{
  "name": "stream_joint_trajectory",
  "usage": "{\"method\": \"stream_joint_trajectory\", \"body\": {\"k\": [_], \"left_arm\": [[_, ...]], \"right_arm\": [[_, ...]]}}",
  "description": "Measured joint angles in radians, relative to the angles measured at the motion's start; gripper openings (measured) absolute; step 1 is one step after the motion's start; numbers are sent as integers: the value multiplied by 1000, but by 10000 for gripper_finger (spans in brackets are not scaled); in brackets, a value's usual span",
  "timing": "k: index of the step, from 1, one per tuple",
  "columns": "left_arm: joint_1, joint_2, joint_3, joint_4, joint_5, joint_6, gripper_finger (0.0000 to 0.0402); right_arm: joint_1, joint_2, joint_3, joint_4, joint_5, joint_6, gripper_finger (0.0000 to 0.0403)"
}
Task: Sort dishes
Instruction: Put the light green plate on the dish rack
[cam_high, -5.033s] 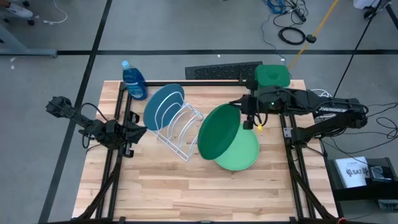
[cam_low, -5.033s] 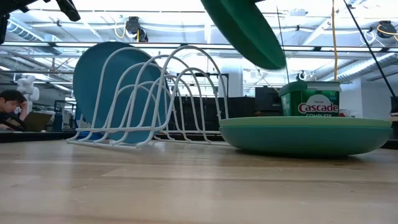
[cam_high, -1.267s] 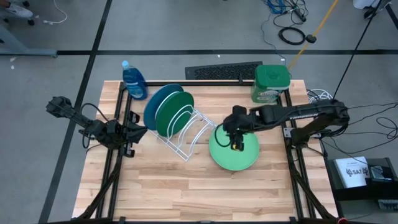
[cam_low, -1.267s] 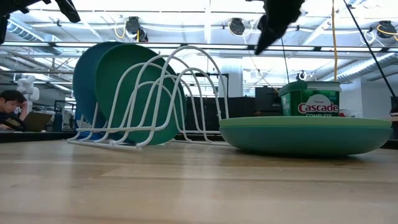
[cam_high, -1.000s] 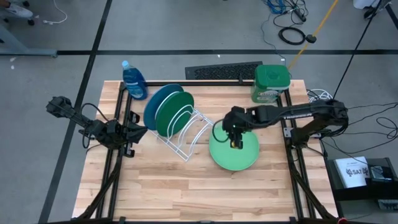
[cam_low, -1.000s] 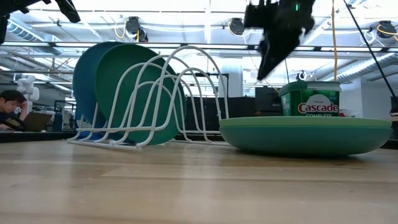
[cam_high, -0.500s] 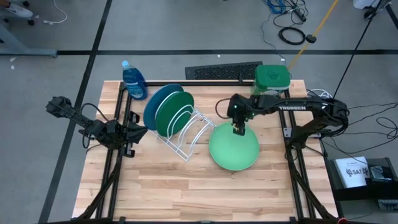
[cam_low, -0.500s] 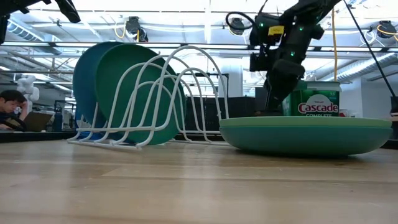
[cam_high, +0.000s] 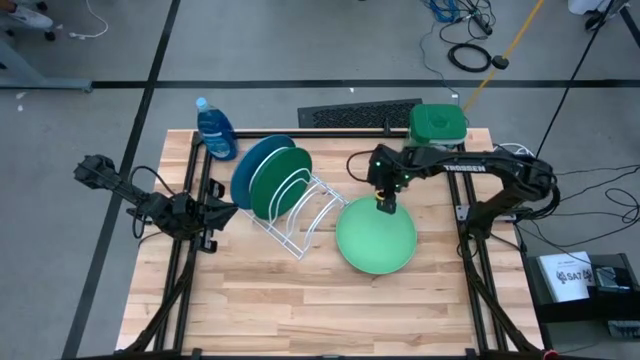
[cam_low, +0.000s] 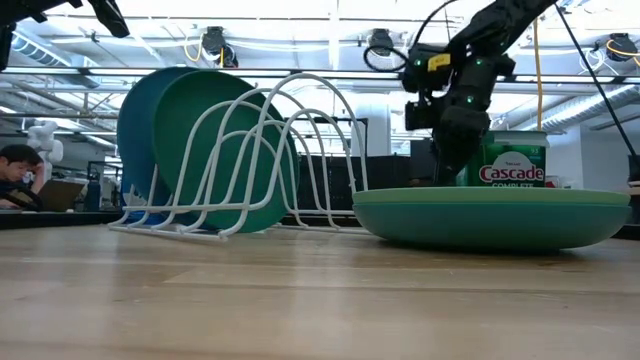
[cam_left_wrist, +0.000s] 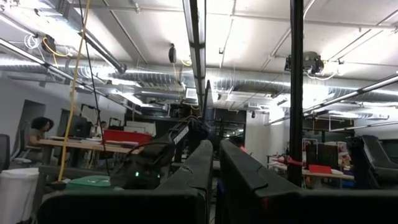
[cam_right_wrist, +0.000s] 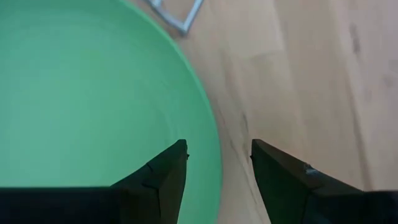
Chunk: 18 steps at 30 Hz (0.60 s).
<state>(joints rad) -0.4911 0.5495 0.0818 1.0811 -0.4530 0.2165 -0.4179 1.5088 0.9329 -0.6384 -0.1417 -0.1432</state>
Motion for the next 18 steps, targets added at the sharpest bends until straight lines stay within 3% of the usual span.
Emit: {"method": "stream_joint_trajectory", "body": {"k": [10,18], "left_arm": [[0,0,0,0,-1,0,31],[0,0,0,0,-2,0,31]], "right_arm": [[0,110,0,56,-13,-29,157],[2,148,3,60,-53,-58,32]]}}
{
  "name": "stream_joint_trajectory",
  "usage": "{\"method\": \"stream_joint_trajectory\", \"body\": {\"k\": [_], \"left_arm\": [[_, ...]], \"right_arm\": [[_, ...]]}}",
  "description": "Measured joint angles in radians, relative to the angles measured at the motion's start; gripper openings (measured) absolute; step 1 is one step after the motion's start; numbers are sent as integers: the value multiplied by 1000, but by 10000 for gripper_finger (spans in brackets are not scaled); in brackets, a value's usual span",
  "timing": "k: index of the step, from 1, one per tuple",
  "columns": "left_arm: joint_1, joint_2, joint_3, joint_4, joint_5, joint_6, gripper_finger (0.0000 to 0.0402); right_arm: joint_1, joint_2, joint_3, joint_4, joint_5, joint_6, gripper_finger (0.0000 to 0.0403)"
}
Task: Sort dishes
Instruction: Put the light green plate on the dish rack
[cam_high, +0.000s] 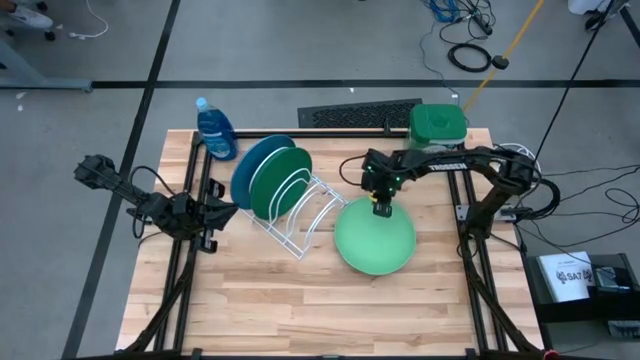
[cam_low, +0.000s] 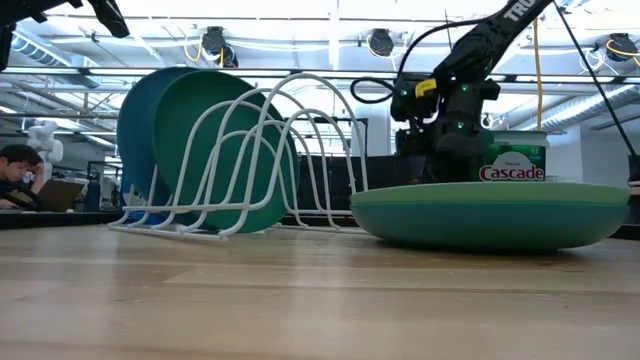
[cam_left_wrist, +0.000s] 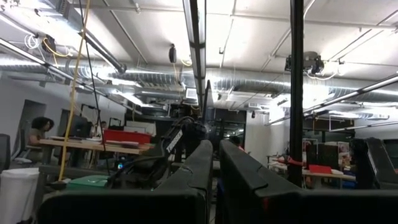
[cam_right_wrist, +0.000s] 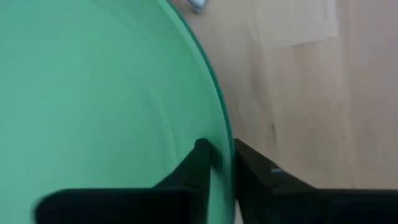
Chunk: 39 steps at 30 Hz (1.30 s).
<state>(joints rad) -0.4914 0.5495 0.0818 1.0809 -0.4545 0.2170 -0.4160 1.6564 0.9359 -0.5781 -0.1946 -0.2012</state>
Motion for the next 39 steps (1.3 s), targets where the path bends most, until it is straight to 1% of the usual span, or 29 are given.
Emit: {"method": "stream_joint_trajectory", "body": {"k": [1,5,13,22,26,29,32,34,36,39], "left_arm": [[0,0,0,0,0,0,31],[0,0,0,-5,-8,4,31],[0,0,0,-23,-31,6,31],[0,0,0,-22,-31,1,31],[0,0,0,-21,-31,1,31],[0,0,0,-21,-31,1,31],[0,0,0,-21,-31,1,31],[0,0,0,-16,-31,0,31],[0,0,0,-15,-31,0,31],[0,0,0,-14,-31,-1,31]], "right_arm": [[0,-4,0,-1,-7,1,22],[10,-35,0,-10,-18,10,22],[47,-129,61,-93,25,17,15],[105,-176,222,-309,211,21,14],[139,-176,316,-411,261,23,15],[155,-177,358,-440,220,43,15],[157,-177,363,-449,100,66,14],[157,-171,357,-449,52,92,14],[157,-164,340,-446,37,125,16],[164,-152,305,-435,46,146,30]]}}
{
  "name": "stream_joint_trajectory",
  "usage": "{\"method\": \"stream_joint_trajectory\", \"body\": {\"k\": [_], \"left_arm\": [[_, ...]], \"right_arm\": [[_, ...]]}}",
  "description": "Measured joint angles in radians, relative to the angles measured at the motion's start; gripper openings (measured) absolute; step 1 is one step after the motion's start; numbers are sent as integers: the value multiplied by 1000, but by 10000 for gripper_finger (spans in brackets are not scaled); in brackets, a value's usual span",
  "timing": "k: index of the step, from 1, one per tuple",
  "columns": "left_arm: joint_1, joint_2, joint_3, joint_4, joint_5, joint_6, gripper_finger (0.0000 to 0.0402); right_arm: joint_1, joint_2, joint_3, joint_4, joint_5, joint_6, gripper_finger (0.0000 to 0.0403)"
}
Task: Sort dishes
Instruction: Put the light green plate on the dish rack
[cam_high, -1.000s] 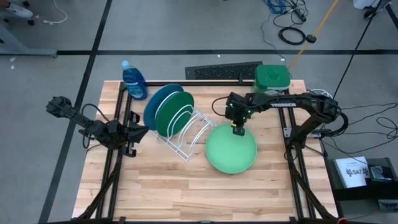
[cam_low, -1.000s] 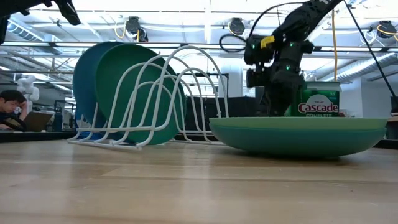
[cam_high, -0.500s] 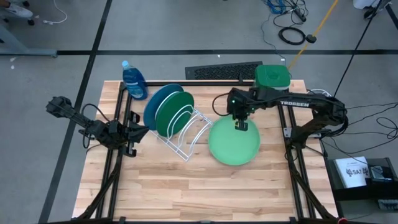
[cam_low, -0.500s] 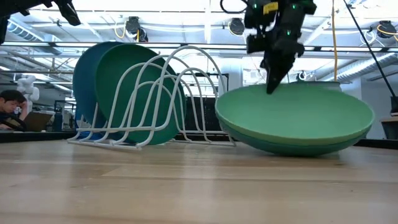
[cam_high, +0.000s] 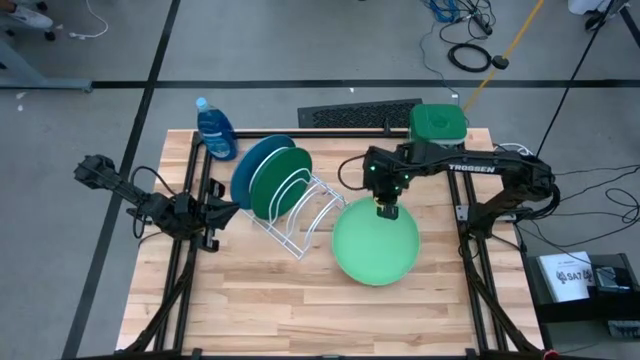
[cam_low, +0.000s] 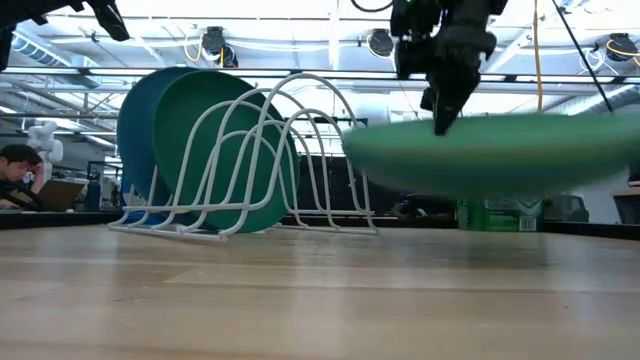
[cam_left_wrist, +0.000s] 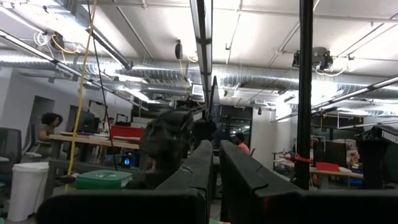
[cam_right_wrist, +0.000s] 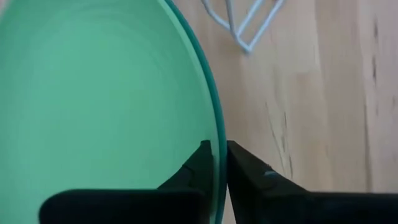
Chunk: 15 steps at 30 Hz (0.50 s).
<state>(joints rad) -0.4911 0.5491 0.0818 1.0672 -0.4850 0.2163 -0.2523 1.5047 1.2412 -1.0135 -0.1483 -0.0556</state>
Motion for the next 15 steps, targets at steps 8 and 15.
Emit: {"method": "stream_joint_trajectory", "body": {"k": [8,15], "left_arm": [[0,0,0,0,0,-1,31],[0,0,0,-2,0,-1,31]], "right_arm": [[45,17,-181,223,4,43,23],[67,17,-268,304,67,56,20]]}}
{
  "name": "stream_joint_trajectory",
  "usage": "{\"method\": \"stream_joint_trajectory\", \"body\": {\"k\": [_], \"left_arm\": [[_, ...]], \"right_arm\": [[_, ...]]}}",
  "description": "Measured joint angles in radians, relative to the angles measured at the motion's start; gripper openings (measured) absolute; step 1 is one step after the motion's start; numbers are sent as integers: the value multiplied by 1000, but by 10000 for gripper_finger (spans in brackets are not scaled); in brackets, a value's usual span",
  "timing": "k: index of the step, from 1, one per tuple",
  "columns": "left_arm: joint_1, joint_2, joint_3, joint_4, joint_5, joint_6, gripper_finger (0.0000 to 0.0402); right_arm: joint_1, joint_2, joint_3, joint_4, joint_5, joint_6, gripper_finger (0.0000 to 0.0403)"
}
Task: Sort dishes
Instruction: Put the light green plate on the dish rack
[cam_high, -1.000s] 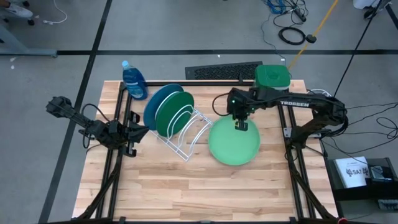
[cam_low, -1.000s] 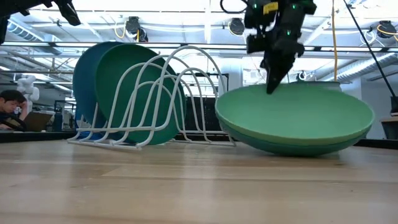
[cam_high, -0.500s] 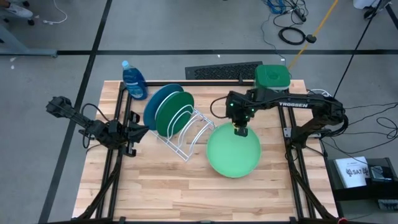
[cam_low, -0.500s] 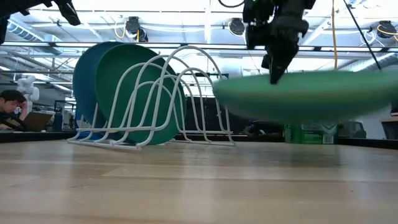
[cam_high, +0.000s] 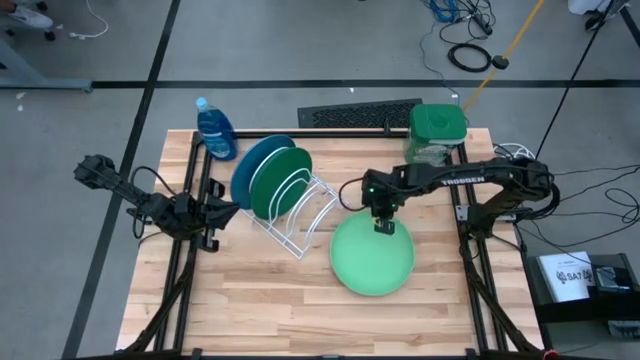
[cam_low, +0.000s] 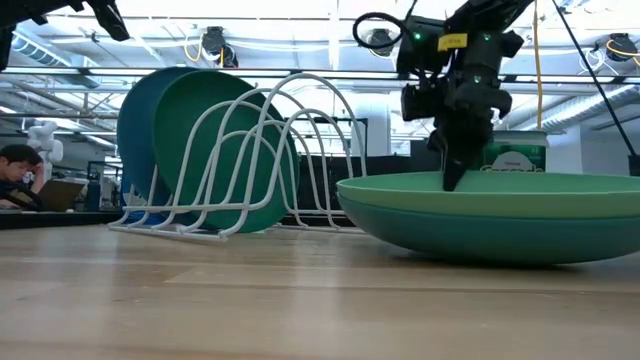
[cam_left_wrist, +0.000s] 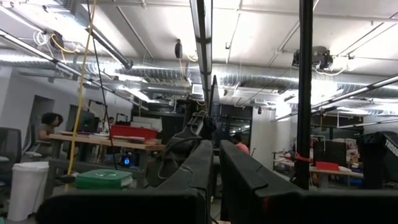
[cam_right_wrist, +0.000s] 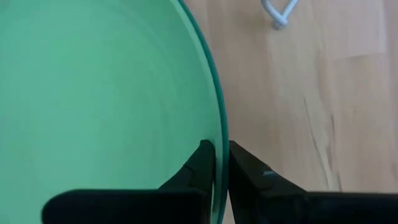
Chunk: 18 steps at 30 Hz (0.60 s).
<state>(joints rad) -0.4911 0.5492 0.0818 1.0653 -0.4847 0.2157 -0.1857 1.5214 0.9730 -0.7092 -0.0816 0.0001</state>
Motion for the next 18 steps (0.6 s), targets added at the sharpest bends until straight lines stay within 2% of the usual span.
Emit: {"method": "stream_joint_trajectory", "body": {"k": [3,10,12,18], "left_arm": [[0,0,0,-2,0,0,31],[0,0,0,-6,0,0,31],[0,0,0,-6,0,0,31],[0,0,0,-6,0,0,31]], "right_arm": [[1,-1,0,6,12,-1,28],[0,0,0,3,44,-4,82],[0,0,0,2,41,-4,78],[1,0,0,3,37,-7,28]]}}
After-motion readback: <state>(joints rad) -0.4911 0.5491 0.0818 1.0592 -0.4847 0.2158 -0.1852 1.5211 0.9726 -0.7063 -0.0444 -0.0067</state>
